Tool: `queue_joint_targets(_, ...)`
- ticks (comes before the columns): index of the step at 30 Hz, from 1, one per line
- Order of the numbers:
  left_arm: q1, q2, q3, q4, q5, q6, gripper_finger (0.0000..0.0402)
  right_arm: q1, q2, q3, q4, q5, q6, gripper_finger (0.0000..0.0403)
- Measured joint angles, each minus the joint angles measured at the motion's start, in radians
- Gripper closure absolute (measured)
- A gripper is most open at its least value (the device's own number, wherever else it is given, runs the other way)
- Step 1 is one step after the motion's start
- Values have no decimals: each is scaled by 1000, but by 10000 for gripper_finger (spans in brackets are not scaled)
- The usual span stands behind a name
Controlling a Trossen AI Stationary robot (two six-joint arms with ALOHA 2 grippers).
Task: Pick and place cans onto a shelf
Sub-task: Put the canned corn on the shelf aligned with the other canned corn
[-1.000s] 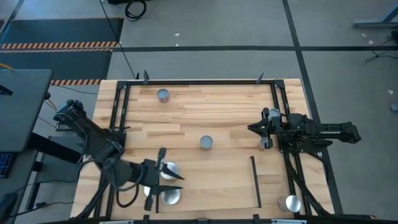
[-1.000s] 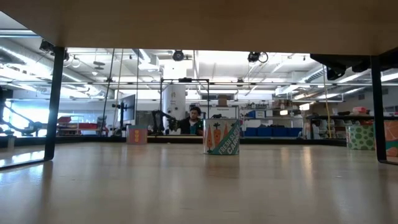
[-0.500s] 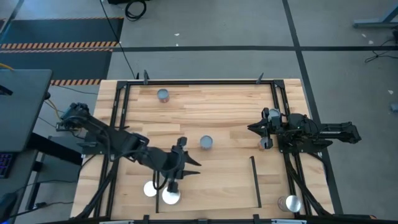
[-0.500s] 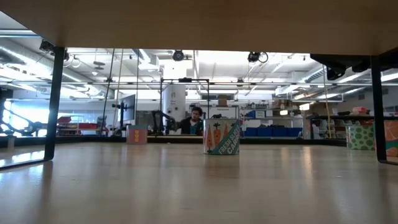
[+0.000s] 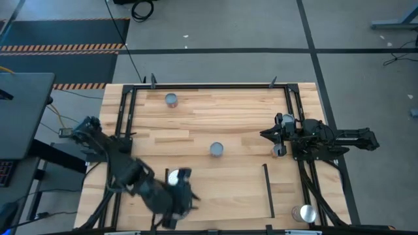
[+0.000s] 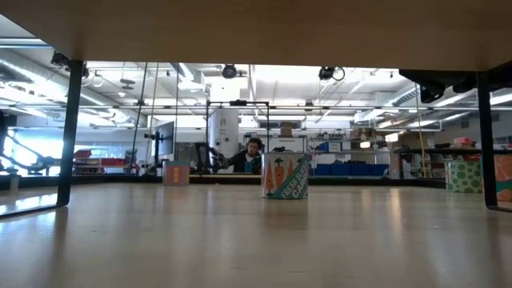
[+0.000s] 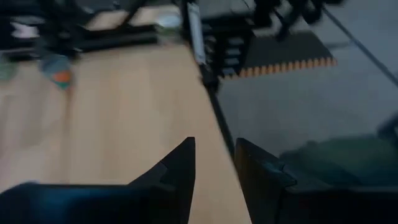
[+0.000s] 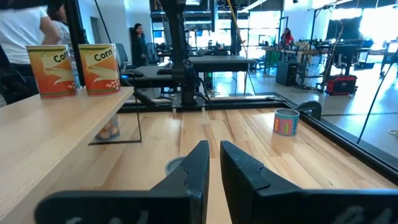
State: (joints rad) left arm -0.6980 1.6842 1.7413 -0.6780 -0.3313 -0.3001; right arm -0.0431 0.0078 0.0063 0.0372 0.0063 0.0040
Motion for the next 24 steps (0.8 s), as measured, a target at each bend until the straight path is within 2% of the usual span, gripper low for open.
queue_joint_targets(10,-86,53,0,-32,-9,1,281,0,0,0,0,0,0,356)
queue_joint_targets(15,-108,52,0,-35,-81,72,281,0,0,0,0,0,0,356)
queue_joint_targets(20,-93,66,0,-5,-215,93,281,0,0,0,0,0,0,356)
queue_joint_targets(24,-46,80,1,42,-176,71,281,0,0,0,1,0,0,356)
